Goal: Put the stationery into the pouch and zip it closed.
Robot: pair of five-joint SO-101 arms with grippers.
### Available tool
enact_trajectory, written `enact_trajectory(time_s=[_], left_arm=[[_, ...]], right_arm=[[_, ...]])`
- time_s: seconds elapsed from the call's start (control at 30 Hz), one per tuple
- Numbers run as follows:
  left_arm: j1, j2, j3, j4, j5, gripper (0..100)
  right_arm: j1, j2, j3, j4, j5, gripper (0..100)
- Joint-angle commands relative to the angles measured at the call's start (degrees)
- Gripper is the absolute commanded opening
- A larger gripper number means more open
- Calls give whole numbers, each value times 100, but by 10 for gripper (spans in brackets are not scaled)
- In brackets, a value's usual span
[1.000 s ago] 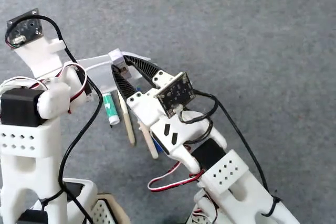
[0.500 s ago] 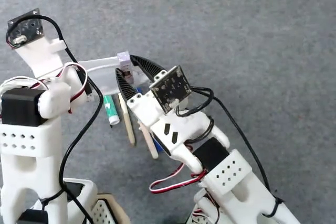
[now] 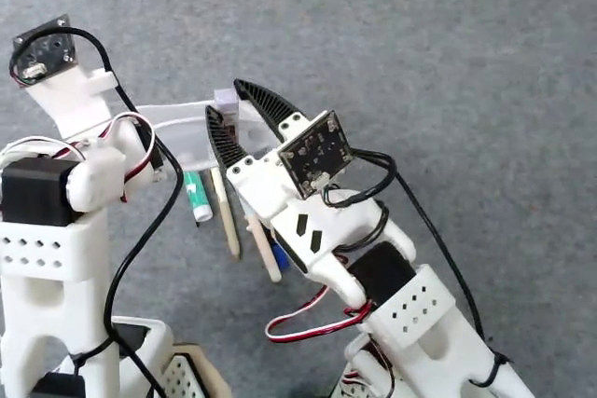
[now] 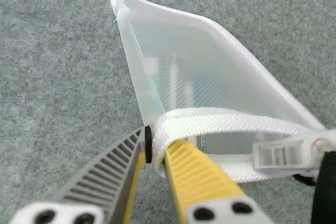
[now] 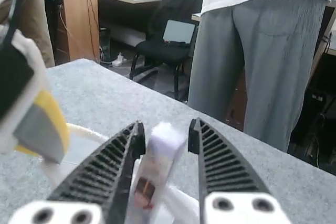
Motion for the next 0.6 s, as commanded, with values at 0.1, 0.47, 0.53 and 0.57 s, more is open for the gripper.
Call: enact_trajectory(time_s=[0.1, 0.47, 0.53, 0.57], left_arm=[[-48, -123, -101, 35, -35, 28], [-470, -105, -233, 26, -35, 28], [-470, -105, -330, 26, -35, 28], [-470, -105, -356, 26, -35, 28]], right_arm=[[-114, -180, -497, 519, 79, 149], [-123, -980, -787, 1908, 79, 145], [-123, -1059, -778, 2198, 79, 145], [-123, -1095, -778, 2312, 79, 145]])
